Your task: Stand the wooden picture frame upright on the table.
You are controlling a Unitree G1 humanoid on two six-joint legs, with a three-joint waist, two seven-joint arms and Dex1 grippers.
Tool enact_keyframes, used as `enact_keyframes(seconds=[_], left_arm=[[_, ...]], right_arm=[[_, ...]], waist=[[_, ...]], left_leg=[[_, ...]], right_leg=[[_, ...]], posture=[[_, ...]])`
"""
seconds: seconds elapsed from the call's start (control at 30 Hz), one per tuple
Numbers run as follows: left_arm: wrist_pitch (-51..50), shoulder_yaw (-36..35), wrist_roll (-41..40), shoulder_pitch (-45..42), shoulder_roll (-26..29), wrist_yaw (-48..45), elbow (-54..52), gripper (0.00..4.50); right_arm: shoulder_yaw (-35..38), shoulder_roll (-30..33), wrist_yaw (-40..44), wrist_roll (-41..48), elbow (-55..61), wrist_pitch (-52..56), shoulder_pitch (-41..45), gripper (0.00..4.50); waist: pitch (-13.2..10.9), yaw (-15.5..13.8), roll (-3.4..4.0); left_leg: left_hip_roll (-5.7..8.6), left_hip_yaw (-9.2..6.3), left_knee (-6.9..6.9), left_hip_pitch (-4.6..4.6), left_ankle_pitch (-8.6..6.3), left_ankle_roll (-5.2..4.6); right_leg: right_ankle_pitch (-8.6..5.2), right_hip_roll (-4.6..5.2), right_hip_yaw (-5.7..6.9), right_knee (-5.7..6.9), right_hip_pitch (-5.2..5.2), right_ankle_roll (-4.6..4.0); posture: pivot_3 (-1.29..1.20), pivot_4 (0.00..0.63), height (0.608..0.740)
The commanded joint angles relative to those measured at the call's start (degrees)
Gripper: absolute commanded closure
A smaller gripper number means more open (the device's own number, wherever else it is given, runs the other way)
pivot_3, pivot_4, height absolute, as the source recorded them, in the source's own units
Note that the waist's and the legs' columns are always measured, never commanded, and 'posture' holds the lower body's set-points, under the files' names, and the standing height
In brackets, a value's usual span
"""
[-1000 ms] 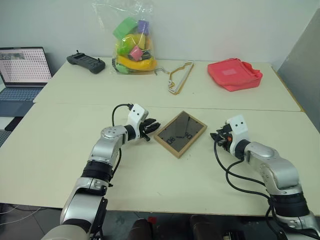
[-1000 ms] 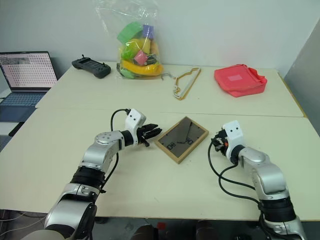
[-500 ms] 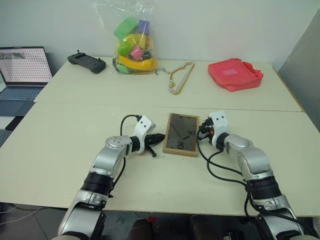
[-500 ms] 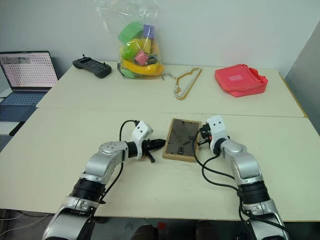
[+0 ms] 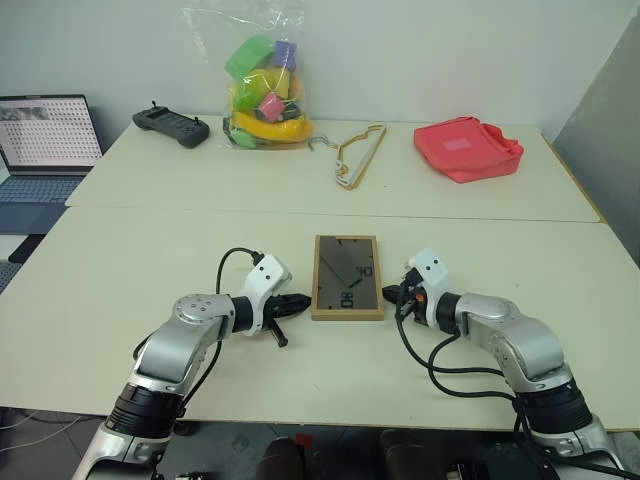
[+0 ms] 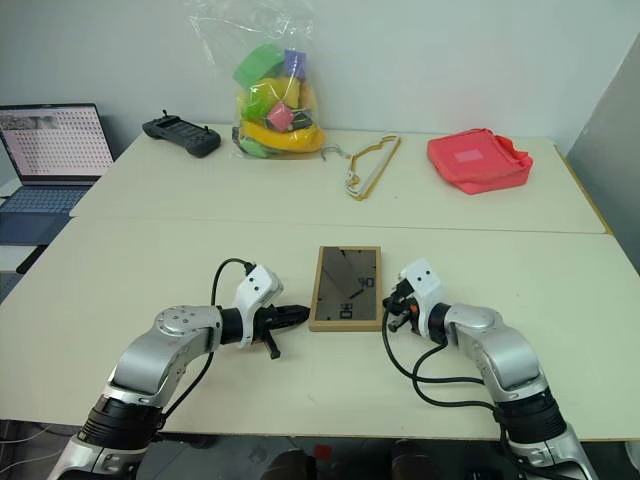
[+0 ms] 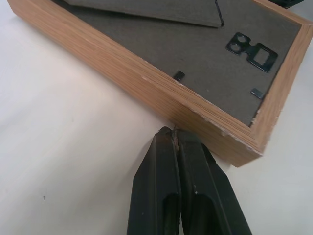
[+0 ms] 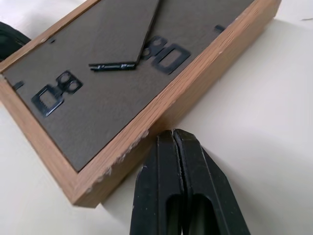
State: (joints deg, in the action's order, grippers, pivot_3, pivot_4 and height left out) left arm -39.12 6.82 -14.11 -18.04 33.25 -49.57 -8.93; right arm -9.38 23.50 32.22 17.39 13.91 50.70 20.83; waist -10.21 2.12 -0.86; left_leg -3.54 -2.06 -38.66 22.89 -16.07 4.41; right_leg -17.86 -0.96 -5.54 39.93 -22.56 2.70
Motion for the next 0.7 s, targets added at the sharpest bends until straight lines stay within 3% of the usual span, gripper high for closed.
enact_keyframes(seconds=[0.03, 0.13, 0.33, 0.43, 0.5, 0.63, 0.7], left_arm=[[-2.27, -0.87, -2.45, 0.35, 2.14, -1.49, -4.24, 4.43], [-2.68, -0.46, -3.04, 0.67, 3.81, -2.36, -5.49, 4.43], [-3.03, -2.20, -4.20, 1.54, 7.84, -4.32, -4.64, 4.43], [-2.75, -6.31, -6.75, -2.08, 8.33, -5.53, 2.25, 4.43], [-9.58, -9.94, -13.25, -5.67, 7.63, -8.46, 6.40, 4.07], [-33.25, -16.51, -25.95, -15.24, 5.64, -9.93, 16.41, 3.36], [-43.27, -16.55, -29.60, -17.79, 5.95, -10.77, 19.69, 2.84]], right_arm=[[0.19, -0.10, 0.95, 2.06, 3.71, 1.16, 0.20, 4.47], [0.67, 0.94, 1.57, 2.73, 4.75, 2.17, -0.02, 4.47], [-2.18, 10.71, 3.28, -4.89, 3.71, -6.09, -0.87, 4.47], [-0.44, 12.36, 3.42, -7.00, -2.33, -11.43, 2.40, 4.47], [-0.24, 11.80, 3.85, -7.32, -6.16, -13.57, 4.55, 4.50], [-1.11, 10.65, 5.01, -8.63, -13.18, -18.01, 7.65, 4.50], [-1.60, 10.02, 5.72, -9.40, -15.81, -19.85, 8.74, 4.50]], waist=[[0.00, 0.00, 0.00], [-0.01, -0.01, -0.01], [-0.02, -0.14, -0.01], [-0.04, -0.14, -0.04], [-0.13, -0.09, -0.15], [-0.16, 0.03, -0.20], [-0.16, 0.11, -0.21]], left_leg=[[0.00, 0.00, 0.00, 0.00, 0.00, 0.00], [-0.01, 0.00, 0.01, 0.02, 0.00, 0.00], [0.00, 0.02, 0.01, 0.02, 0.00, 0.00], [0.01, 0.02, 0.00, 0.01, 0.00, 0.00], [0.01, 0.03, 0.00, -0.01, 0.00, -0.01], [0.00, 0.03, -0.02, 0.04, -0.01, -0.02], [0.03, 0.02, -0.01, 0.12, -0.04, -0.07]], right_leg=[[0.00, 0.00, 0.01, 0.00, 0.00, 0.00], [0.00, 0.00, 0.00, -0.01, -0.03, 0.00], [-0.01, 0.01, 0.00, -0.07, -0.01, 0.00], [-0.01, 0.01, 0.00, -0.05, -0.01, 0.00], [-0.01, 0.00, 0.00, -0.03, -0.02, 0.00], [-0.02, -0.02, 0.03, -0.02, -0.04, -0.01], [-0.03, -0.01, 0.04, -0.07, -0.11, 0.00]], posture=[[0.00, 0.150, 0.740], [0.00, 0.150, 0.740], [0.00, 0.150, 0.740], [0.00, 0.150, 0.740], [0.00, 0.150, 0.740], [0.00, 0.150, 0.740], [0.00, 0.150, 0.740]])
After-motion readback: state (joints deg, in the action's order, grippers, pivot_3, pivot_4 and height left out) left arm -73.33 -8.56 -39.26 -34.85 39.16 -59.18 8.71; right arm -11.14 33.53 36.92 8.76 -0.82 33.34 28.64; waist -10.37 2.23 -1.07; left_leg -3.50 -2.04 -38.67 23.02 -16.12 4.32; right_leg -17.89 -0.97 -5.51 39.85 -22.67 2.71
